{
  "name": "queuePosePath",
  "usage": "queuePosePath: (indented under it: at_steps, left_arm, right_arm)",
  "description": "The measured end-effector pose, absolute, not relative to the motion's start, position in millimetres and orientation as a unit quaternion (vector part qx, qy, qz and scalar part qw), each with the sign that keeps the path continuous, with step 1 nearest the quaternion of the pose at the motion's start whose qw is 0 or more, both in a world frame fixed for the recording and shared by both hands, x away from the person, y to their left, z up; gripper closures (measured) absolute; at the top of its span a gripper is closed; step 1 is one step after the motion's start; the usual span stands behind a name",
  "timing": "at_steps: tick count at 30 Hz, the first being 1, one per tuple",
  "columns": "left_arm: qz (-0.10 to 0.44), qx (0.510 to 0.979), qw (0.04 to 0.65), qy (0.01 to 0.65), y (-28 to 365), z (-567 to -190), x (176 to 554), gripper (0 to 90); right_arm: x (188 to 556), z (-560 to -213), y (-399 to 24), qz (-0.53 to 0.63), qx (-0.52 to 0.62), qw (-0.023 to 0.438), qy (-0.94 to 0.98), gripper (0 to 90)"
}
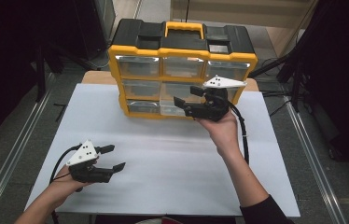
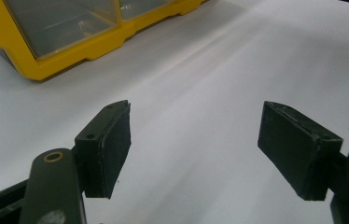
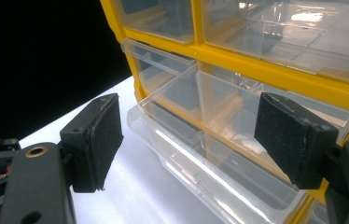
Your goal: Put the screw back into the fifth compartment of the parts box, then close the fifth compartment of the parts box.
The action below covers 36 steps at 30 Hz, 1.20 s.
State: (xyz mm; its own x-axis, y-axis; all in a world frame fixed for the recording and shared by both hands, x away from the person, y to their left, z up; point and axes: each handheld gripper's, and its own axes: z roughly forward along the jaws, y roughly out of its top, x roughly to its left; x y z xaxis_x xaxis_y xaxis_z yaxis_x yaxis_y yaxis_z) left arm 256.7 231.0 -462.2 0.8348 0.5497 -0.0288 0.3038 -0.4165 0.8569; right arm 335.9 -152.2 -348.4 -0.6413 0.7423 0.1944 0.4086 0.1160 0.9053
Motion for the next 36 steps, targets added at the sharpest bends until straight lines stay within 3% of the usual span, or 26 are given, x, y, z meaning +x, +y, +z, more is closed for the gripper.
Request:
queuePosePath:
  at_steps: [26,32,36]
  left_arm:
    - [0.129,0.832,0.476,0.254,230.9,-462.0,258.1,25.7]
    - [0.130,0.833,0.475,0.254,230.7,-461.7,257.9,25.7]
    - [0.133,0.833,0.474,0.254,230.3,-461.7,257.6,25.7]
  right_arm:
    - [300.5,-344.4,-146.7,0.533,0.379,0.162,0.739,28.9]
    - [294.6,-348.6,-148.4,0.534,0.378,0.166,0.738,39.2]
    - [291.1,-350.2,-149.9,0.537,0.382,0.166,0.734,51.2]
